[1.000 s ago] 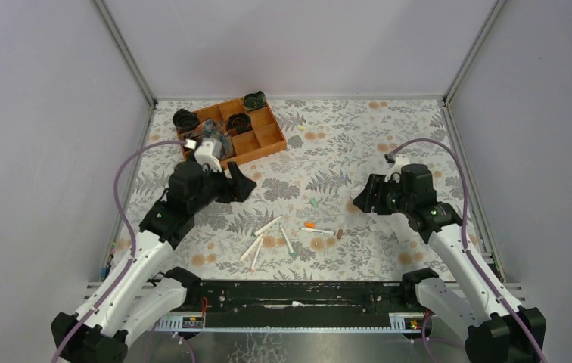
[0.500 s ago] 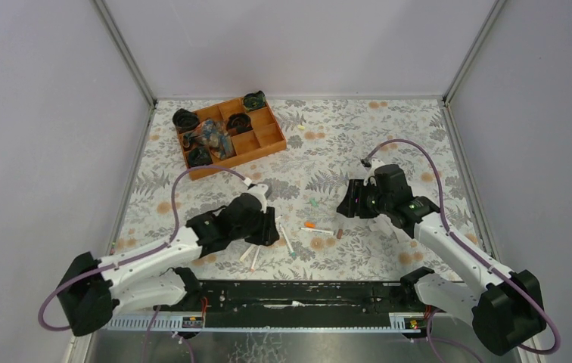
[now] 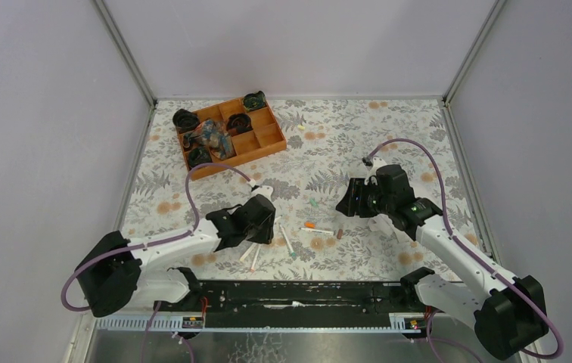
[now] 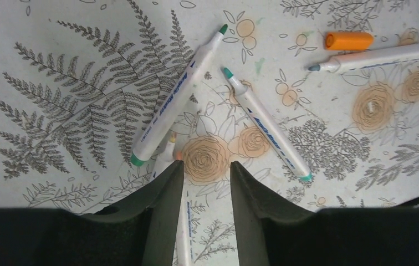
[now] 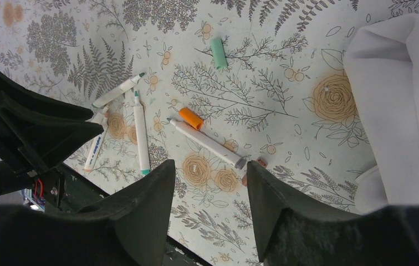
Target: Insert the pens into the pen caps
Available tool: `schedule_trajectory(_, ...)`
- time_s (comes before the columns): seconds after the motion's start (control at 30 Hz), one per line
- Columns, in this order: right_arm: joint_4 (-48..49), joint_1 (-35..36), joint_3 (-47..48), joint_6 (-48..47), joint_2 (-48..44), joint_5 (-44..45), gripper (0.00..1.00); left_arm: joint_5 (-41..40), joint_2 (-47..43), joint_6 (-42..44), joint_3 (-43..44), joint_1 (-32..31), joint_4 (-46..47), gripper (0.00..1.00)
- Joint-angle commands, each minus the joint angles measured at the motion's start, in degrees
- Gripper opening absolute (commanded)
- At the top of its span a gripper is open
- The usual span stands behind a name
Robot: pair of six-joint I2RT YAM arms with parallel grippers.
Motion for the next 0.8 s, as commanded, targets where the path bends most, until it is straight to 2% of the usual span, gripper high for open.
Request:
schedule_trajectory(0.0,2.13,0.51,0.97,0.20,-0.63,-0.02,0.58,-2.27,2.40,1.68,1.98,2.17,3.81,0.34)
schedule_trajectory(0.23,1.78,0.55,1.91,-0.15,-0.25,-0.74,0.58,-2.00,5.03,4.02,3.38,4.66,5.19,0.33)
schedule_trajectory(0.77,1.26,0.54,1.35,0.44,-1.45,-1.18,0.59,1.48,11.09,6.52,4.42,7.39,7.03,0.42)
